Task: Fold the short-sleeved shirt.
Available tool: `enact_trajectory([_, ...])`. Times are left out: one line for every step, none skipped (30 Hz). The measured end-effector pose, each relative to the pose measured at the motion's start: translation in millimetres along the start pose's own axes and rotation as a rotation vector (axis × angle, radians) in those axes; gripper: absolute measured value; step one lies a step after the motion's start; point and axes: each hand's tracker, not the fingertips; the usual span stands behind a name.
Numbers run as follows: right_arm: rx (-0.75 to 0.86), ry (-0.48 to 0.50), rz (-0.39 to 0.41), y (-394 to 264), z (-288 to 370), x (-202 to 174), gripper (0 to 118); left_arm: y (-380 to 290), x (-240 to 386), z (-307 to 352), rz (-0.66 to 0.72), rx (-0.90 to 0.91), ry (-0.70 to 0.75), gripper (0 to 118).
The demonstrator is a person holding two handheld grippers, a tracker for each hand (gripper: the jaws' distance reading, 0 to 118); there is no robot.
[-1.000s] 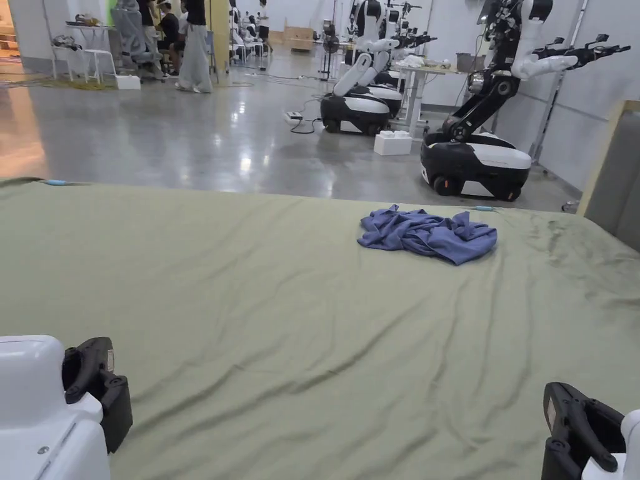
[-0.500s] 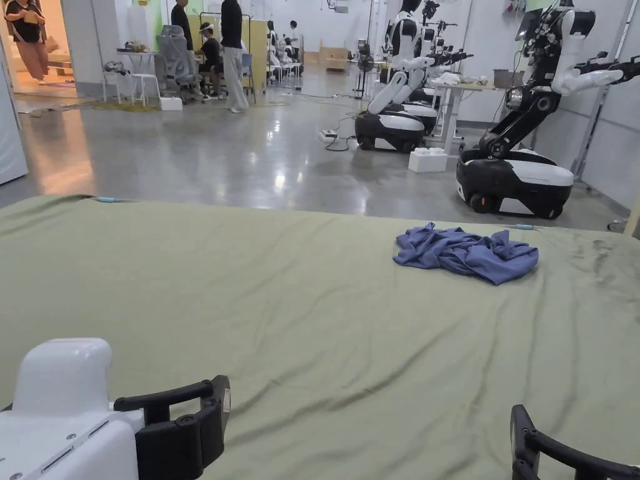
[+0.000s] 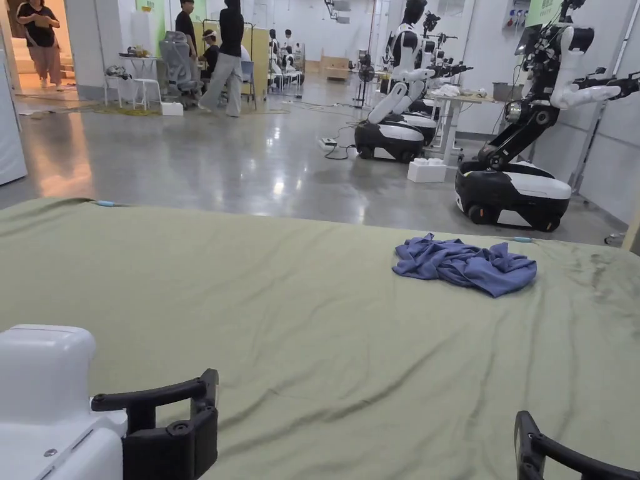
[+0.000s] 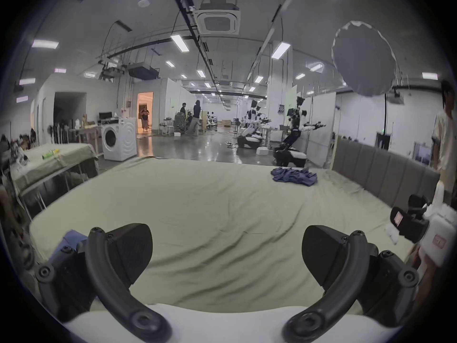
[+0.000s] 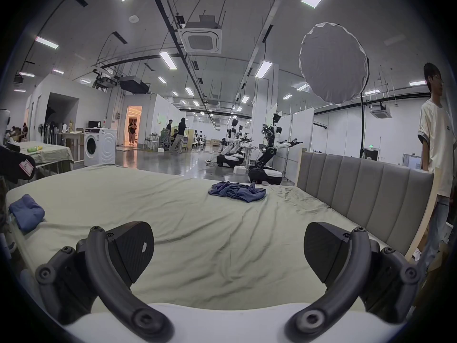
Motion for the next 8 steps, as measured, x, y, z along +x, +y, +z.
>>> enact_trajectory([-0.002,0.000,0.007,0,-1,0,118,-2,1,0,-0.001,0.017,-0.008,118])
enact_trajectory([-0.005,-0.001,0.011,1,-2,0,118,-1,5,2,0.005,0.006,-0.006,118])
enact_trajectory([-0.008,-0.001,0.012,-2,-1,-1,118,-1,6,-1,0.014,-0.012,-0.011,118])
enact_trajectory([-0.013,0.003,0.009,-2,-1,-1,118,-1,6,-4,0.034,-0.059,-0.012,118])
enact_trajectory([-0.020,0.014,-0.003,0,-2,0,118,-2,7,-11,0.044,-0.105,0.009,118])
enact_trajectory([-0.020,0.028,-0.020,1,-2,1,118,-3,7,-15,0.036,-0.112,0.018,118])
enact_trajectory([-0.015,0.036,-0.030,0,0,0,118,-5,7,-16,0.044,-0.090,0.024,118])
enact_trajectory([-0.007,0.040,-0.034,1,1,0,118,-7,7,-13,0.065,-0.050,0.027,118])
